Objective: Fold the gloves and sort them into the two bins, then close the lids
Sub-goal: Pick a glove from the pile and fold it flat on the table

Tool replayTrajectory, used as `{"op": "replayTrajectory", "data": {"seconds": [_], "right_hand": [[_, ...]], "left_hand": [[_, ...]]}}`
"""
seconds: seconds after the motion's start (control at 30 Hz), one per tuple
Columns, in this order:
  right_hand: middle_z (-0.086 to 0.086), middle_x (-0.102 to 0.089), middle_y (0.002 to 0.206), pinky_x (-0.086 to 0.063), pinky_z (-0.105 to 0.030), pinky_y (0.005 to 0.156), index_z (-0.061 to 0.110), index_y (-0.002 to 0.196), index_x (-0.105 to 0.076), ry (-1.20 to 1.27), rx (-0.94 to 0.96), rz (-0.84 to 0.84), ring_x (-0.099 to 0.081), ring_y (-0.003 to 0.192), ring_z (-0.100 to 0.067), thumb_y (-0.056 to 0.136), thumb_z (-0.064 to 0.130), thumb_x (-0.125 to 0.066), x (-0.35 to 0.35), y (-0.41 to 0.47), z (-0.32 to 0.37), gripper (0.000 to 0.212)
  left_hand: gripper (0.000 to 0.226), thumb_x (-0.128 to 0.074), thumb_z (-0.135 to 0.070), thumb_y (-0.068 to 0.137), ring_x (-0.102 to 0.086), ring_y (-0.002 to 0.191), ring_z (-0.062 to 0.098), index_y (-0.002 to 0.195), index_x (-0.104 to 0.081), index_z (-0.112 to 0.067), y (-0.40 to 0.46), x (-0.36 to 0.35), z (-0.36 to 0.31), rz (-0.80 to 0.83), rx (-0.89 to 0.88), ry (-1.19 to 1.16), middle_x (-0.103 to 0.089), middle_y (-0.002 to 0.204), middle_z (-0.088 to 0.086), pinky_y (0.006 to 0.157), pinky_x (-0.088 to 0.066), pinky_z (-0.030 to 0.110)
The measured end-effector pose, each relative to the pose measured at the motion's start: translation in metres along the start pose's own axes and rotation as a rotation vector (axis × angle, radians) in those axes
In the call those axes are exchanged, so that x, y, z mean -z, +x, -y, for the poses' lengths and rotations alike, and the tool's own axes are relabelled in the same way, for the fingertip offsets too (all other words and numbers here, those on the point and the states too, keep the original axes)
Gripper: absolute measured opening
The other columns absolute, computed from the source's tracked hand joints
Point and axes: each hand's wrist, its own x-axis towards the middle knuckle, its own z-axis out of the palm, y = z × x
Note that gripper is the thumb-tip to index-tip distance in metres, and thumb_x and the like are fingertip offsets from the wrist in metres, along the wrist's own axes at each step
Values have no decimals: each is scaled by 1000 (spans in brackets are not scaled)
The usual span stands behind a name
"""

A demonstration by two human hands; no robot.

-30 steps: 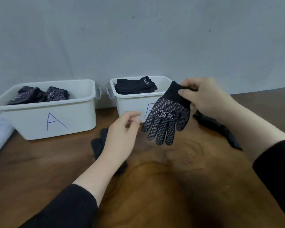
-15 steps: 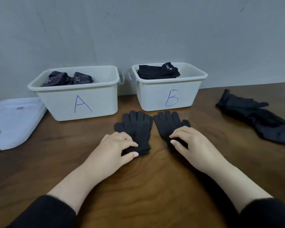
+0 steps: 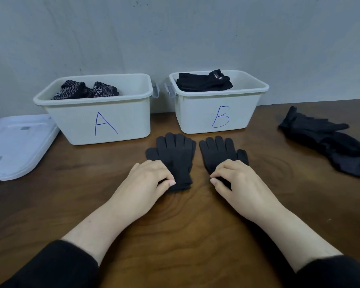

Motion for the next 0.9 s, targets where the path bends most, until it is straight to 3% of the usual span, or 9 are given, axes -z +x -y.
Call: {"op": "replayTrajectory", "data": {"seconds": [0.1,0.17,0.33,0.43,0.5,0.53,0.67,0.8,0.9], "right_hand": [[18,-62,105,-49,-34,96,29,105,-73,45,-37,-20,-54,101,-4,100,38,-56,-1,0,1,20],[19,-63,103,-48,-34,97,29,104,-73,74,-55,-65,-55,101,-5,99,40,-54,-1,-1,3,22],[21,-70,99,-46,-6,79,33,108,-73,414,-256,-167,-59,99,9,101,45,-51,5,3,25,26],[15,-75,109,-55,-23,93,36,112,-71,941,-403,-140,-67,106,2,100,52,-49,3,8,38,29],[3,-75,115,-58,-35,94,25,114,-73,1261,-533,-129,-70,111,-10,99,50,-53,4,12,41,36],[-1,-76,113,-59,-38,91,18,112,-74,1300,-581,-130,-71,110,-14,100,44,-55,6,13,41,34],[-7,-77,105,-63,-41,77,10,105,-74,1224,-684,-247,-75,97,-23,106,14,-51,26,25,32,23],[-4,-76,99,-62,-37,65,16,106,-70,752,-523,-207,-76,77,-28,103,17,-53,88,48,12,18],[1,-76,88,-57,-39,67,21,94,-71,494,-436,-35,-74,65,-33,98,18,-57,130,70,6,14]], "left_hand": [[16,-52,-34,102,-52,97,4,97,-67,-32,2,0,-4,-48,62,-39,-59,98,-20,96,-41,35],[14,-52,-32,102,-55,92,2,95,-65,-31,8,3,-9,-169,127,-136,-60,94,-19,91,-45,32],[15,-52,-32,102,-58,90,-3,100,-66,-27,30,4,-43,-464,246,-355,-64,90,-20,75,-44,15],[17,-53,-30,102,-61,93,-3,105,-69,-26,38,-5,-69,-447,164,-433,-67,93,-19,78,-48,12],[18,-52,-28,103,-63,95,-2,106,-70,-26,38,-14,-80,-337,85,-539,-69,96,-17,81,-48,12],[20,-51,-27,103,-64,97,-3,107,-70,-26,36,-16,-83,-293,62,-586,-70,97,-18,82,-49,12],[23,-46,-27,104,-67,90,4,104,-69,-25,30,-17,-72,-487,132,-691,-73,94,-17,79,-51,15],[21,-48,-31,102,-61,90,-3,103,-69,-27,33,-16,-56,-411,200,-484,-68,93,-20,74,-44,6],[20,-50,-32,102,-61,88,-1,106,-70,-28,36,-20,-51,-389,210,-396,-68,95,-19,76,-47,12]]}}
